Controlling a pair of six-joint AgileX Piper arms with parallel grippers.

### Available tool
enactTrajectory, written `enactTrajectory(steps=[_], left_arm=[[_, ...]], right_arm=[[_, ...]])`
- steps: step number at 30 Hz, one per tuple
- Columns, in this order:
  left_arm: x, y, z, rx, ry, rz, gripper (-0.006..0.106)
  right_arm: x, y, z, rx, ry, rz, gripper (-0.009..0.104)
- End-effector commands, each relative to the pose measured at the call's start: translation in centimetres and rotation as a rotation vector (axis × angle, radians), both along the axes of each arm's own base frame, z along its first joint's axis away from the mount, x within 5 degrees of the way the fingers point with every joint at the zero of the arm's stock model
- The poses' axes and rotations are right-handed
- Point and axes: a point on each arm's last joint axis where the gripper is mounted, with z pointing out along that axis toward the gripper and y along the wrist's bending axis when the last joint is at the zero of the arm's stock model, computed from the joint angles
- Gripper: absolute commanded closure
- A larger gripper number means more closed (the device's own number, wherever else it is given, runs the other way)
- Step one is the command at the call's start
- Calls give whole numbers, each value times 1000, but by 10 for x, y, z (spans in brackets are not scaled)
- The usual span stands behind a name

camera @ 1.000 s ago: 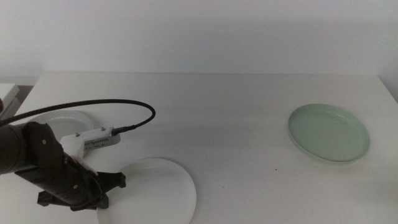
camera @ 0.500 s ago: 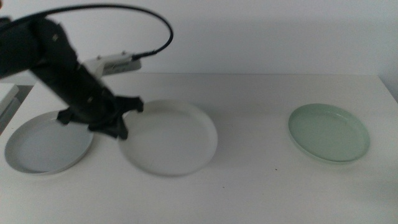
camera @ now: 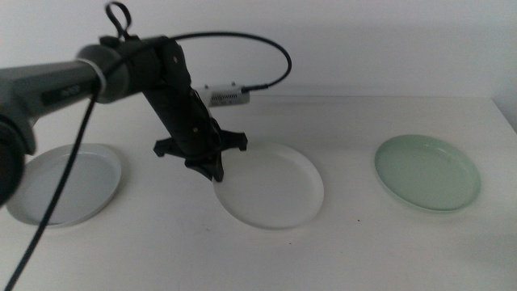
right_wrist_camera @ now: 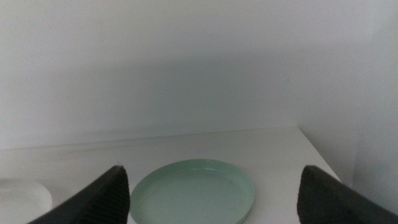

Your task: Stack the three bowls on top of each other.

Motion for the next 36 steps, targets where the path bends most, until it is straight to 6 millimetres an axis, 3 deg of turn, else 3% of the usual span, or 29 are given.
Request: enactTrajectory(steps=[1,6,10,14,18,22,27,32,36], left_arm=[[3,-8,-6,-16,-11,4,102],[4,-15,-17,-12,-4,-8,102],[4,-13,-16,7,-19,-34,90],[4,-12,-11,8,-35,-46,54],[3,-3,14,-4,-91,-55,6],[-6,15,57,14,-170,-37,7],[-24,56,110,119,-238,23,7],[-35,118,139,168,-247,118,7],[-39,177,146,187,-261,235,7]], right_arm=[[0,-1,0,-2,-8,-9,2],[0,-1,0,-2,-8,-9,2],[0,-1,0,-2,-8,-9,2],[0,-1,0,-2,-8,-9,2],[0,-1,0,-2,-8,-9,2],[0,-1,0,-2,-8,-9,2],[0,-1,0,-2,-8,-9,2],[0,-1,0,-2,-8,-9,2],[0,-1,0,-2,-8,-9,2]])
